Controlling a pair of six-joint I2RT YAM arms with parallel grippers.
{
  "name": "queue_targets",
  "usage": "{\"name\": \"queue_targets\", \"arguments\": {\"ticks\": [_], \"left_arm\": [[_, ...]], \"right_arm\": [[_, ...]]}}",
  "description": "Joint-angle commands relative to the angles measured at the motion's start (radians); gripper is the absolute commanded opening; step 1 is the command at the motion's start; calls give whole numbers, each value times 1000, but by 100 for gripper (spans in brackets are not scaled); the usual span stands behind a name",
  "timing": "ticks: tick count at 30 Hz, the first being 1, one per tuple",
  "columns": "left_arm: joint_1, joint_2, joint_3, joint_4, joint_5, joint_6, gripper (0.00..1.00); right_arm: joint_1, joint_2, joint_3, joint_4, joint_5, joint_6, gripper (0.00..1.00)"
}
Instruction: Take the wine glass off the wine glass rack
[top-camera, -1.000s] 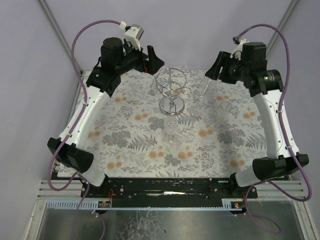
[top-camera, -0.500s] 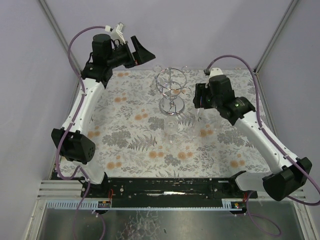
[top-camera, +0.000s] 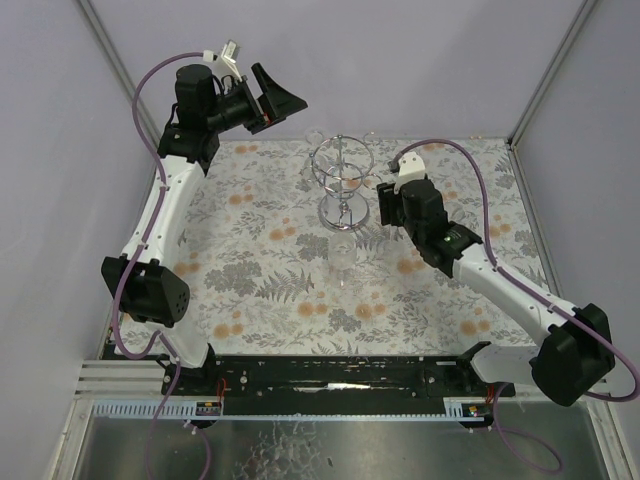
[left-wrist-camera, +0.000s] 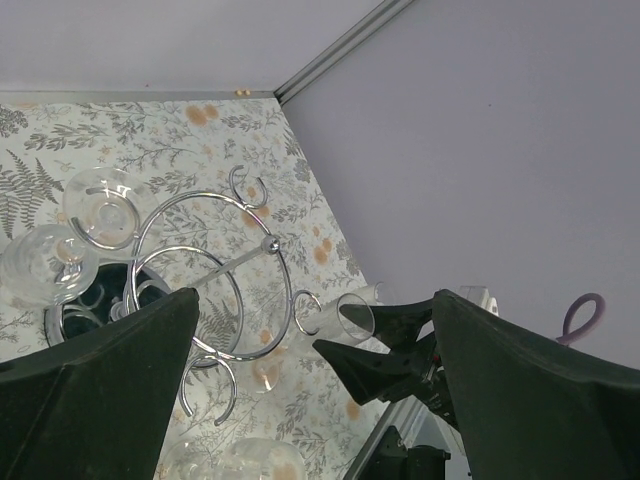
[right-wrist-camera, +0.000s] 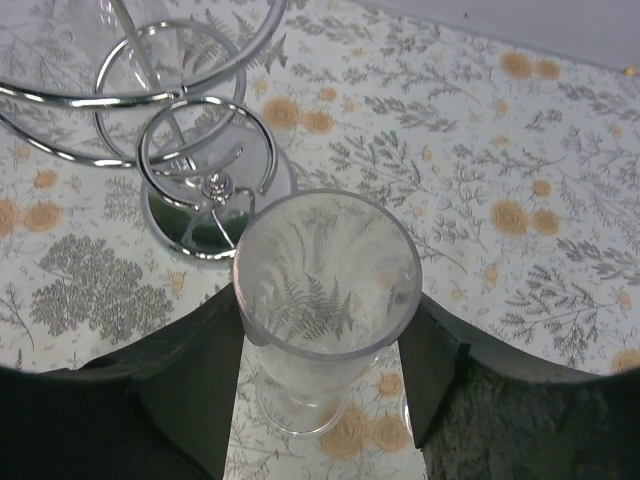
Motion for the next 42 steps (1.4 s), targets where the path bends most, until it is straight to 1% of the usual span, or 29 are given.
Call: {"name": "queue_targets", "arguments": {"ticks": [1,16,26,29,36,40,42], "left_arm": [[9,-4,-3,65,31,-15,100],[12,7,-20,67,42,-20,100],[13,-2,-31,60,46,-9,100],[12,-4,-34,62,50,-9,100],[12,-4,-38,72,62,-15,100],[11,-3,-42,82,69,-24,100],[13,-2,-43,85,73,-26,100]], "right_arm": [[8,-9,-23,216,64,-45,41],[35,-104,-231,330,105,23,40],[57,-94,-265,346,54,49,44],[60,-87,-272,325,39,50,49],[60,-117,-271,258,24,31,71],[60,-127,-242,204,14,20,78],[60,-131,-225,176,9,16,80]]}}
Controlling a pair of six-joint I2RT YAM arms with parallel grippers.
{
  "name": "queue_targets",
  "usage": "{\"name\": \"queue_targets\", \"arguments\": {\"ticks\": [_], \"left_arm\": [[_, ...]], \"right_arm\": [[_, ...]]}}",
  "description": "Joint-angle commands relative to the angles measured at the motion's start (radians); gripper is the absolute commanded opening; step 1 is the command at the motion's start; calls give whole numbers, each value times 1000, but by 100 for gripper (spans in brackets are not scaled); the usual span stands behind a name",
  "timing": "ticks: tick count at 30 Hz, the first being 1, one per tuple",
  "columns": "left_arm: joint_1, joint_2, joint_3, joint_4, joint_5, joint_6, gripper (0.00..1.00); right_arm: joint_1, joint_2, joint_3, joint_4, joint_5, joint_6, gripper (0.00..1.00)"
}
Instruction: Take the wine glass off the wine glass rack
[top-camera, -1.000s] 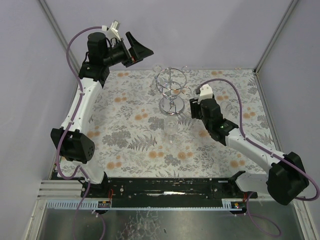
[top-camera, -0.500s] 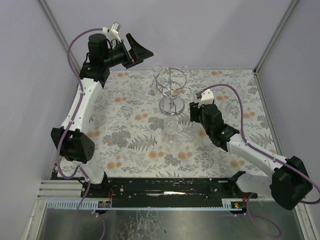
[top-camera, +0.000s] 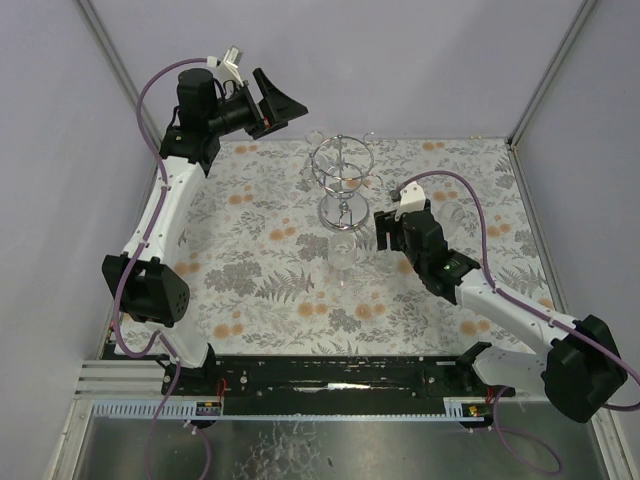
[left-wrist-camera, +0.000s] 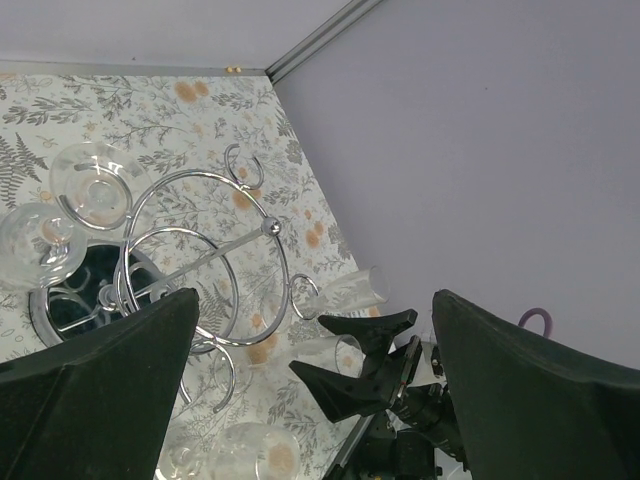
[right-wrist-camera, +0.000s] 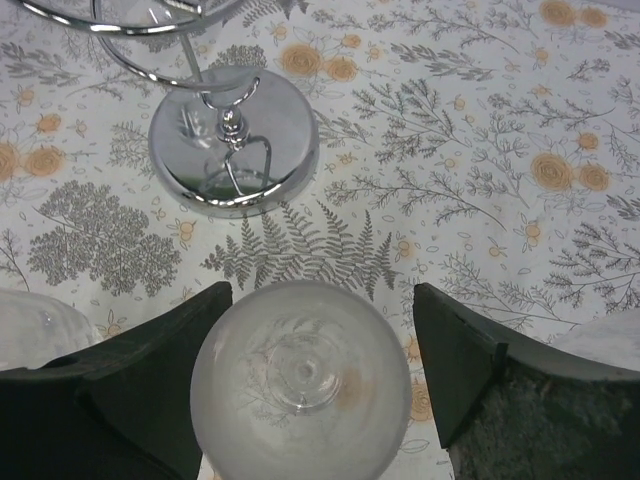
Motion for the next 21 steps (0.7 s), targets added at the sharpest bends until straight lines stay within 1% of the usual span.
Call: {"name": "queue_targets", "arguments": {"ticks": [1,8,17,21], "left_arm": [[7,-4,-11,79,29,-14,100],[6,-12,-24,87,34,-17,100],[7,-15,-28,89,20,-20,100],[16,12,-6,69,8,-15,100]], "right_arm": [[9,-38,51,-52,-18,-17,81],[9,-95,83,-98,-23,-18,92],[9,-150,188,-175,24,-14,95],[9,-183,256,-214,67,-14,97]]}}
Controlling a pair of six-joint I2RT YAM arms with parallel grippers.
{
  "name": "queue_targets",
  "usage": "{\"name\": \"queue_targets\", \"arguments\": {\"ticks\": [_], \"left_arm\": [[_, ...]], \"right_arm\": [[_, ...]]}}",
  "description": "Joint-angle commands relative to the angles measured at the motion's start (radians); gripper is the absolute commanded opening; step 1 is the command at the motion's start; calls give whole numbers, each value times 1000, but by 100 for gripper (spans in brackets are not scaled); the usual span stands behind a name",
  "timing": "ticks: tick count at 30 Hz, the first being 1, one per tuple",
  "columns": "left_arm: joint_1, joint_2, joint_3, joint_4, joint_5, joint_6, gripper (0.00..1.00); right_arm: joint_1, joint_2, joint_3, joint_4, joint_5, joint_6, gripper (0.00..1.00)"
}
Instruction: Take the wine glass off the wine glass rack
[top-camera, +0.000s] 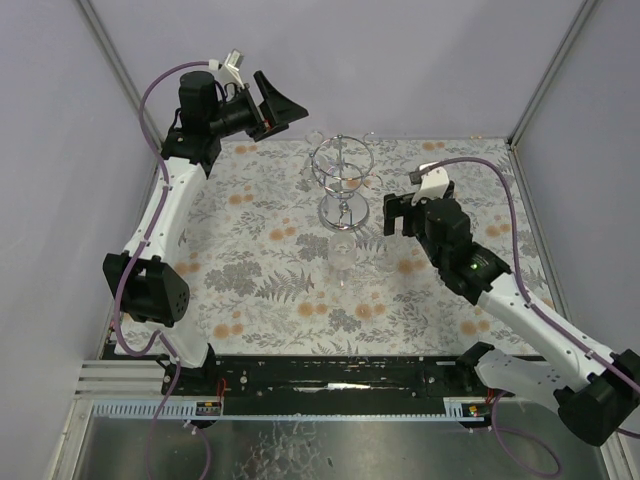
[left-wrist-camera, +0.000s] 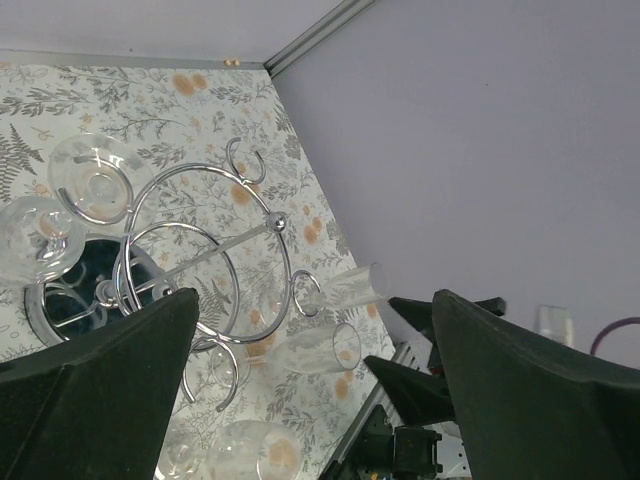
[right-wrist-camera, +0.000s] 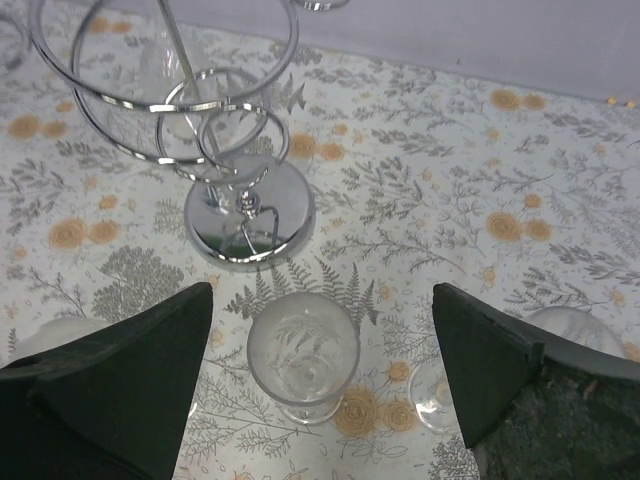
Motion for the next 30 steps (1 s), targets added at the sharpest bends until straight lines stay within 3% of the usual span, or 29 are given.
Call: {"name": "queue_targets", "arguments": {"ticks": [1,9,14,18,30], "left_arm": [[20,24,32,41,-5,-1,100],[84,187,131,64,9,-60,100],[87,276,198,73,38,-72,100],[89,332,209,101,58,-106,100],[92,483,239,264,108,-260,100]], "right_arm": [[8,-55,121,-31,79,-7,98],[8,14,360,-222,120,48,99],[7,112,513,-366,18,164,99],[8,136,537,-383,-50,242,99],[8,118,546,-461,-38,332,99]]}}
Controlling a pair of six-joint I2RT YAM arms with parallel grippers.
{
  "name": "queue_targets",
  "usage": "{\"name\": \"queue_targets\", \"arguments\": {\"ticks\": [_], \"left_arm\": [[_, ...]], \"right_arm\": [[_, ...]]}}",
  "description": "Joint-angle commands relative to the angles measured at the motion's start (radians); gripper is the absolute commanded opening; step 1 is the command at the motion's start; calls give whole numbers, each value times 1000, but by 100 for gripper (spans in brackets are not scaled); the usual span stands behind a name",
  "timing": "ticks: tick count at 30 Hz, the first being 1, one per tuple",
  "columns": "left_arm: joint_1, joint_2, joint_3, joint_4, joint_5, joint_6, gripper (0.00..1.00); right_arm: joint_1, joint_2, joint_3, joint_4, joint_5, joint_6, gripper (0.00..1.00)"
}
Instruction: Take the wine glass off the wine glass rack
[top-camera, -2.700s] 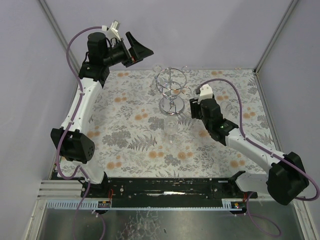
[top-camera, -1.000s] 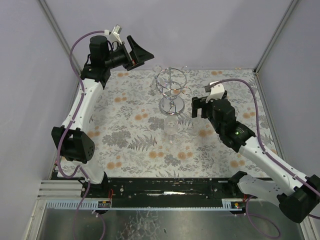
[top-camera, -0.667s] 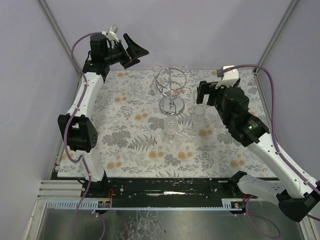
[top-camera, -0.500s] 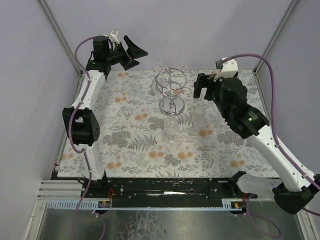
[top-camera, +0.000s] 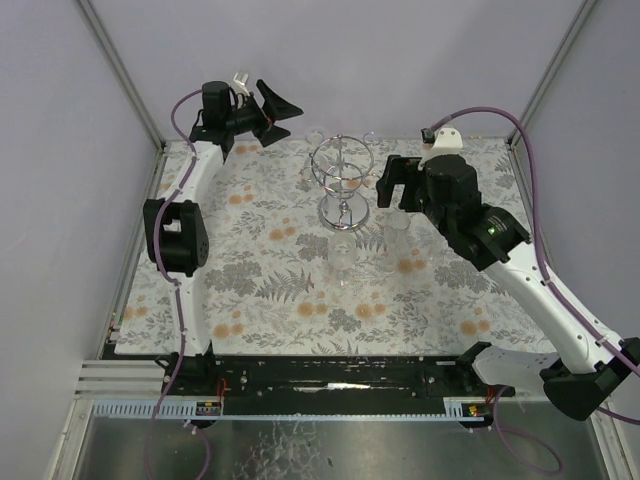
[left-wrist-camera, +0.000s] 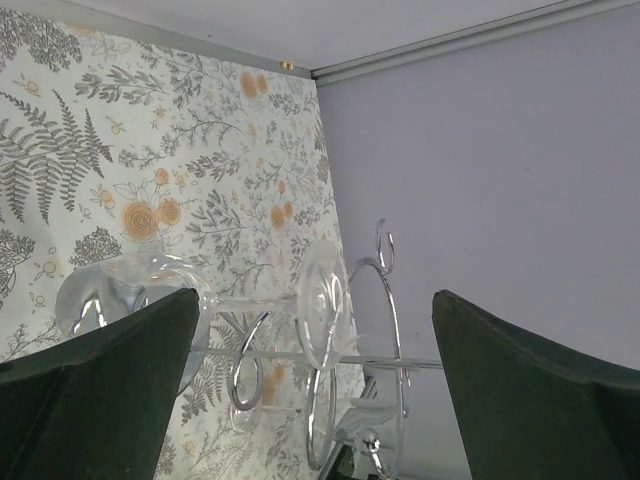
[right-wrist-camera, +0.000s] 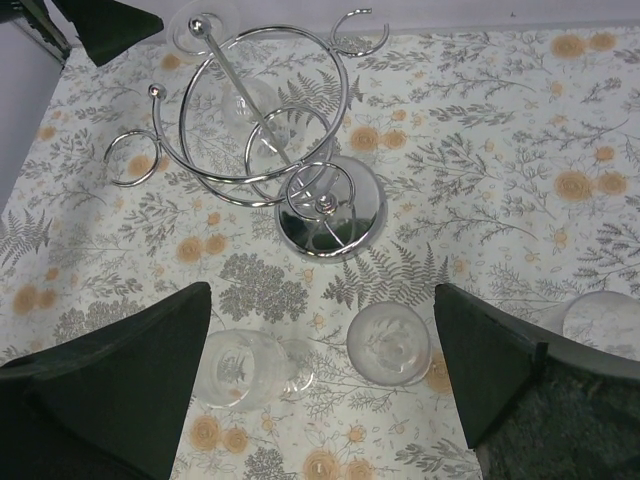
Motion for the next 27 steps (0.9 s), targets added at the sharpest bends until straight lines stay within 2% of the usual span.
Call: {"name": "queue_targets", "arguments": {"ticks": [1,12,19,27], "left_arm": [[3,39,43,125,51,-76,98],[-10,86,60,191,92,-139,68],[-12,69,14,185,106,-126,65],[-35,70,12,176,125,-119,54]], "right_arm": [[7,-28,46,-22,3,50,99],[7,18,78,-24,-20,59,99],[7,20,77,-17,-27,58,99],[7,5,67,-20,-24,60,99]]}}
